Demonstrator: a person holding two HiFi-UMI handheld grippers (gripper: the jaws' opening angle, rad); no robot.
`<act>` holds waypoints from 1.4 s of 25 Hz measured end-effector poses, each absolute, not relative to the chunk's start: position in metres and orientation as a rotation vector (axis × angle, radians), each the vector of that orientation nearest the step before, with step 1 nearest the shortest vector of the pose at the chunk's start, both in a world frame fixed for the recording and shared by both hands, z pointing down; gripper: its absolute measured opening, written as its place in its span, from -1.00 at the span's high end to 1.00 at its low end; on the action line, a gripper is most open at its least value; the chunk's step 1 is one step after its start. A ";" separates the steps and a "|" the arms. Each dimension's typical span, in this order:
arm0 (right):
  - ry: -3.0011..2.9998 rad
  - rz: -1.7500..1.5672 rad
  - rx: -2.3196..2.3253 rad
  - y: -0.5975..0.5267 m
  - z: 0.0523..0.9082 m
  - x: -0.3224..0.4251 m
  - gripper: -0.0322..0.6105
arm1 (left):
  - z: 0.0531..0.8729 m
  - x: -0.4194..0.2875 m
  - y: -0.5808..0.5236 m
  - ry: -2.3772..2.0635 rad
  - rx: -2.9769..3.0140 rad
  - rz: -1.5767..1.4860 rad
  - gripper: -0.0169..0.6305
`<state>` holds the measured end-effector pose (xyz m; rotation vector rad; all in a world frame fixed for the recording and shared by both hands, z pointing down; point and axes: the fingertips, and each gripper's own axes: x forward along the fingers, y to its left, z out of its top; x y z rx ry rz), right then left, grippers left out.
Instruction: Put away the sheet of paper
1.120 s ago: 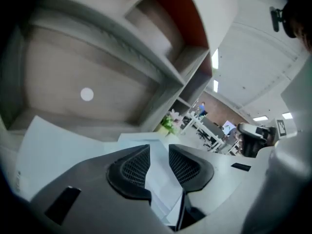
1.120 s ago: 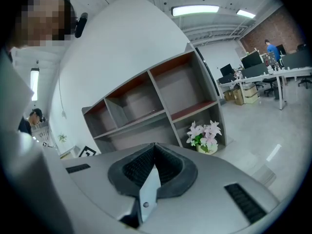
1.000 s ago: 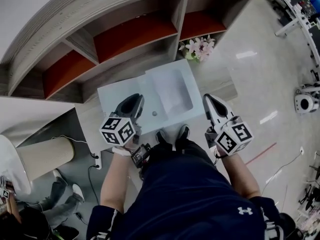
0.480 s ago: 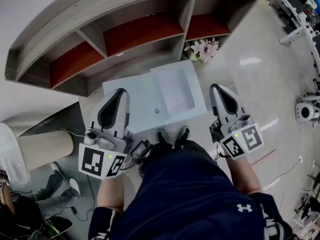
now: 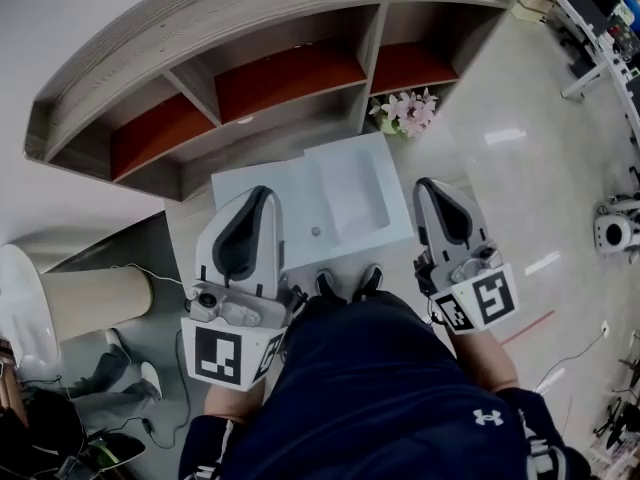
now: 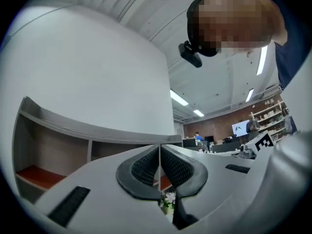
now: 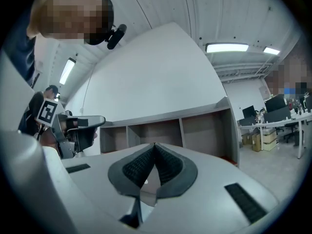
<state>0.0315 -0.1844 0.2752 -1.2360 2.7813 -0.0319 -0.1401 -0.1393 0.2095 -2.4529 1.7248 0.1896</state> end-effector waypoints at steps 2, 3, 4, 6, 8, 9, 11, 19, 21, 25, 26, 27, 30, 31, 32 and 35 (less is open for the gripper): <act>2.785 -0.007 -1.240 -0.183 0.274 0.032 0.89 | 0.220 -0.138 -0.144 1.739 -2.482 0.171 0.87; 2.786 0.001 -1.241 -0.182 0.274 0.033 0.89 | 0.224 -0.138 -0.146 1.745 -2.492 0.164 0.87; 2.785 0.005 -1.244 -0.182 0.273 0.034 0.89 | 0.227 -0.139 -0.148 1.751 -2.499 0.160 0.87; 2.779 0.008 -1.254 -0.183 0.272 0.037 0.89 | 0.231 -0.141 -0.152 1.760 -2.514 0.163 0.87; 2.773 0.013 -1.266 -0.184 0.271 0.040 0.89 | 0.232 -0.141 -0.154 1.764 -2.530 0.173 0.87; 2.771 0.016 -1.271 -0.184 0.271 0.041 0.89 | 0.233 -0.140 -0.155 1.763 -2.535 0.176 0.87; 2.769 0.021 -1.279 -0.184 0.270 0.044 0.89 | 0.235 -0.138 -0.156 1.758 -2.544 0.170 0.87; 2.769 0.009 -1.286 -0.185 0.273 0.049 0.89 | 0.244 -0.132 -0.157 1.756 -2.574 0.148 0.87; 2.771 0.006 -1.282 -0.186 0.273 0.049 0.89 | 0.245 -0.131 -0.157 1.758 -2.578 0.145 0.87; 2.781 -0.005 -1.256 -0.187 0.274 0.047 0.89 | 0.246 -0.129 -0.158 1.757 -2.586 0.136 0.87; 2.784 -0.007 -1.245 -0.187 0.274 0.046 0.89 | 0.247 -0.129 -0.158 1.759 -2.586 0.132 0.87; 2.787 -0.009 -1.239 -0.187 0.274 0.045 0.89 | 0.247 -0.129 -0.158 1.760 -2.587 0.129 0.87; 2.789 -0.010 -1.233 -0.187 0.274 0.044 0.89 | 0.247 -0.129 -0.158 1.762 -2.587 0.128 0.87; 2.788 -0.011 -1.232 -0.187 0.274 0.044 0.89 | 0.247 -0.129 -0.158 1.761 -2.586 0.128 0.87; 2.788 -0.011 -1.232 -0.187 0.274 0.044 0.89 | 0.246 -0.129 -0.158 1.760 -2.585 0.127 0.87; 2.787 -0.013 -1.230 -0.188 0.274 0.044 0.89 | 0.246 -0.129 -0.159 1.758 -2.583 0.124 0.87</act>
